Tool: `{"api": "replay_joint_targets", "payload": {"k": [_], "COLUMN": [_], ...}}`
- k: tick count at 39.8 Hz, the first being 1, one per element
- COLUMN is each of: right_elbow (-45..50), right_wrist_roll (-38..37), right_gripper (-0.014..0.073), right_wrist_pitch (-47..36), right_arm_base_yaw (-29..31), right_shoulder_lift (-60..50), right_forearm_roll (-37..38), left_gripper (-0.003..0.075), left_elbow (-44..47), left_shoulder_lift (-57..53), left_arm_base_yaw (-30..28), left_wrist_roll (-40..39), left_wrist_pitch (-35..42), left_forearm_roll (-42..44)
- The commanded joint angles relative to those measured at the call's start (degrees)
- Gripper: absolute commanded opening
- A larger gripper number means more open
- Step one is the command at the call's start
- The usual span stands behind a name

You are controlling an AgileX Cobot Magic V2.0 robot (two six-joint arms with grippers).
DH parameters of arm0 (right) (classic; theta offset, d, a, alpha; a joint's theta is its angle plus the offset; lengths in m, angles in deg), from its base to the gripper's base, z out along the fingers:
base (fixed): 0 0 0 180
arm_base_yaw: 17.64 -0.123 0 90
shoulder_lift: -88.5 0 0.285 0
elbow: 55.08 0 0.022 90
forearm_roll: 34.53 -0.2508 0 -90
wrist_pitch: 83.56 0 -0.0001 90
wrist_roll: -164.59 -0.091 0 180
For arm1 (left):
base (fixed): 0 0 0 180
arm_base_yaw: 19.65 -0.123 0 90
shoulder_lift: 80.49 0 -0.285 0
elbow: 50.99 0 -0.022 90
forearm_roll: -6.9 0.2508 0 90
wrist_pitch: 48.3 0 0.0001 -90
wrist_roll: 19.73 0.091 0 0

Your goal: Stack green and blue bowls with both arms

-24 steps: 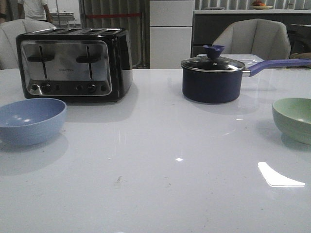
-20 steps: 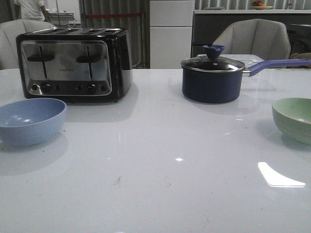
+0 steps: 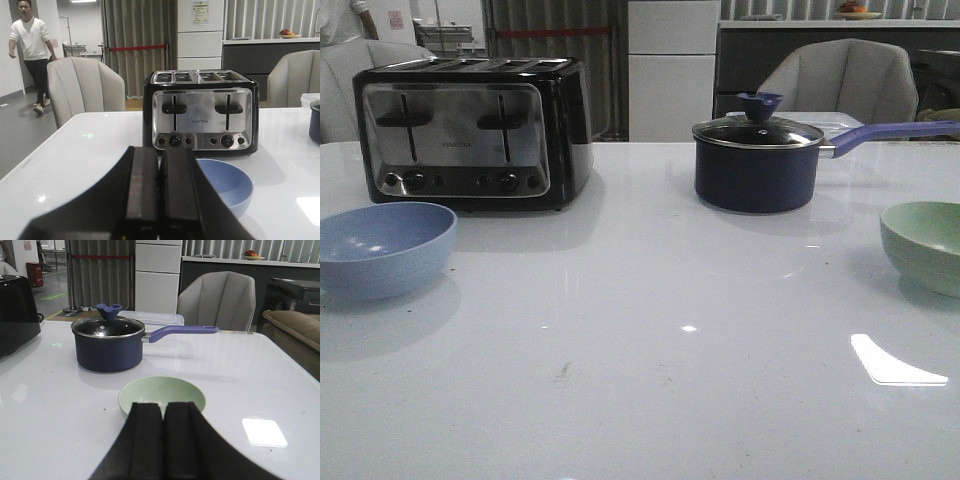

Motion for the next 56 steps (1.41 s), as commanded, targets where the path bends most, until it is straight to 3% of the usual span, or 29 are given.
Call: {"api": "replay_joint_targets", "payload": {"k": [1, 16, 21, 31, 44, 56], "right_elbow": [-0.3, -1.1, -6.3, -22.8, -39.0, -40.8], "right_wrist_roll": [-0.2, -0.2, -0.2, -0.2, -0.2, -0.2], "right_gripper": [0.0028, 0.0028, 0.0028, 0.0028, 0.0028, 0.0028], "right_wrist_pitch": [-5.3, -6.4, -4.3, 8.3, 22.8, 33.5], "right_arm_base_yaw": [0.1, 0.1, 0.1, 0.1, 0.1, 0.1], "right_shoulder_lift": [-1.1, -1.1, -1.1, 2.2, 18.2, 31.0], "right_forearm_roll": [0.4, -0.1, -0.2, -0.2, -0.2, -0.2], "left_gripper": [0.0099, 0.0099, 0.0099, 0.0099, 0.0099, 0.0099], "left_elbow": [0.3, -0.1, -4.0, -20.5, -39.1, -41.8], "left_shoulder_lift": [-0.9, -0.9, -0.9, 1.5, 15.1, 27.4], "left_arm_base_yaw": [0.5, 0.5, 0.5, 0.5, 0.5, 0.5], "left_wrist_roll": [0.1, 0.0, 0.0, 0.0, 0.0, 0.0], "left_wrist_pitch": [5.3, 8.3, 7.1, -3.9, -20.8, -34.0], "left_forearm_roll": [-0.1, -0.9, -1.7, -1.7, -1.7, -1.7]}}
